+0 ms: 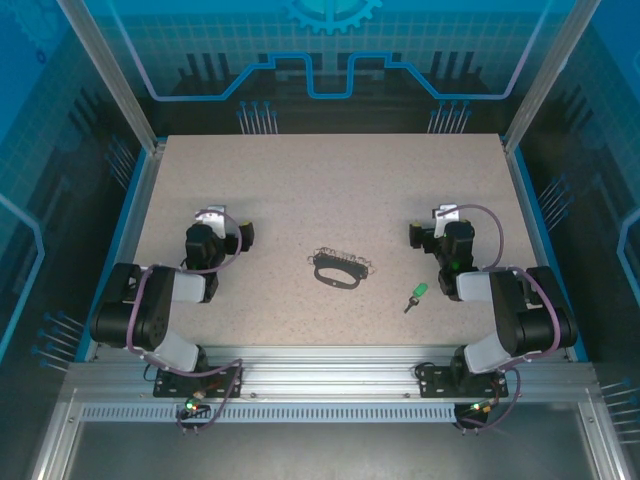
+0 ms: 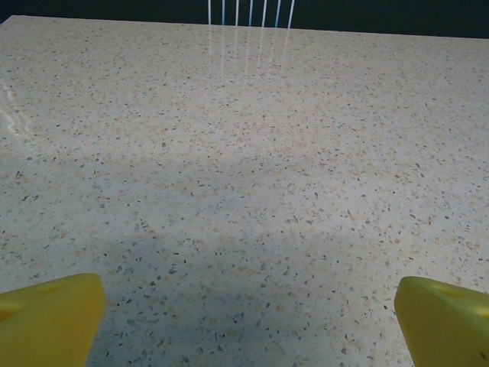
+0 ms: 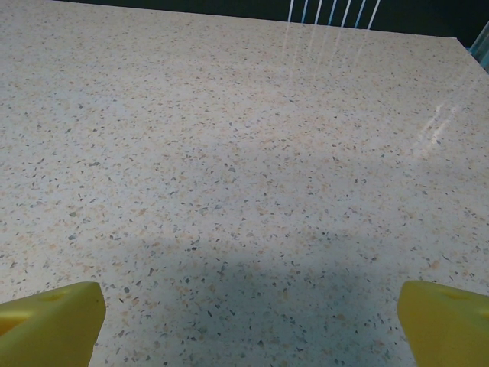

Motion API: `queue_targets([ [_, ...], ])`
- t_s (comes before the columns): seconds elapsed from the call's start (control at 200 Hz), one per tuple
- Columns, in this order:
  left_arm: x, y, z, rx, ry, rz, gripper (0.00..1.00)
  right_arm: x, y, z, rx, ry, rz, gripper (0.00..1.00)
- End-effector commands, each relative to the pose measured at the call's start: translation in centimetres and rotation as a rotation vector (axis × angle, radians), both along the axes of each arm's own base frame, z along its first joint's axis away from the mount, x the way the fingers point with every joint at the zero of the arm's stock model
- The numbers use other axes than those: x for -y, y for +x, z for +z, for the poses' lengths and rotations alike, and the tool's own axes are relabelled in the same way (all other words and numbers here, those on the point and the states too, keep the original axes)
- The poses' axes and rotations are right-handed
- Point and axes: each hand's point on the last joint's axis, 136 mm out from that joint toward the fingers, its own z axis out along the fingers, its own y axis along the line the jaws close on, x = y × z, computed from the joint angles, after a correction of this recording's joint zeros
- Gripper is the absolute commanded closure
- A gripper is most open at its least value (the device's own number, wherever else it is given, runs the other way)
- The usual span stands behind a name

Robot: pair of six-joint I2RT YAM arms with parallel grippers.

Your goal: Put the keys on the keyring

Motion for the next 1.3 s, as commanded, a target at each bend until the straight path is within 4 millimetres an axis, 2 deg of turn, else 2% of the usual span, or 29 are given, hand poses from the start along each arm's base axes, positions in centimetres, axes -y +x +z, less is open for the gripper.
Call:
queue_targets([
  [0.0, -0.1, 0.5, 1.0, 0.029, -0.008, -0.009, 0.01, 0.0, 0.5, 1.2, 0.034, 0.022, 0.006, 0.00],
  [0.09, -0.7, 0.4, 1.7, 0.041, -0.005, 0.027, 0.01, 0.2, 0.6, 1.7, 0.021, 0.008, -0.022, 0.00],
  [0.265, -0.9, 0.1, 2.9, 0.036, -0.005, 0.038, 0.01, 1.6, 0.8, 4.7, -0.085, 0.007, -0.137, 0.00],
  [0.385, -0.9, -0.1, 4.0, 0.031, -0.004, 0.041, 0.01, 2.9, -0.2, 6.3, -0.121, 0.160, -0.254, 0.00],
  [0.44, -1.0, -0.2, 4.9, 0.032, -0.003, 0.049, 0.01, 2.6, -0.6, 6.7, -0.151, 0.237, -0.257, 0.00],
  [0.525, -1.5, -0.2, 7.5, 0.068, -0.020, 0.082, 0.01, 0.2, -1.0, 7.5, -0.187, 0.321, -0.151, 0.00],
  [0.675, -0.3, -0.4, 11.3, 0.018, -0.128, 0.057, 0.01, -5.1, -3.4, 7.6, -0.278, 0.365, 0.041, 0.02],
  [0.76, 0.9, -0.8, 13.2, -0.009, -0.217, 0.033, 0.01, -7.9, -5.3, 7.3, -0.344, 0.345, 0.122, 0.06],
  [0.865, 3.2, -1.6, 14.4, -0.059, -0.313, 0.004, 0.01, -11.0, -8.0, 6.4, -0.428, 0.311, 0.207, 0.13],
  [0.96, 6.4, -2.7, 14.4, -0.122, -0.382, -0.056, 0.01, -12.6, -10.1, 5.0, -0.502, 0.254, 0.236, 0.17],
  [1.095, 10.6, -4.7, 12.6, -0.216, -0.443, -0.126, 0.01, -14.2, -12.2, 3.2, -0.566, 0.183, 0.260, 0.23],
  [1.29, 13.5, -6.9, 9.4, -0.321, -0.529, -0.161, 0.01, -16.0, -12.9, 0.8, -0.635, 0.088, 0.267, 0.36],
])
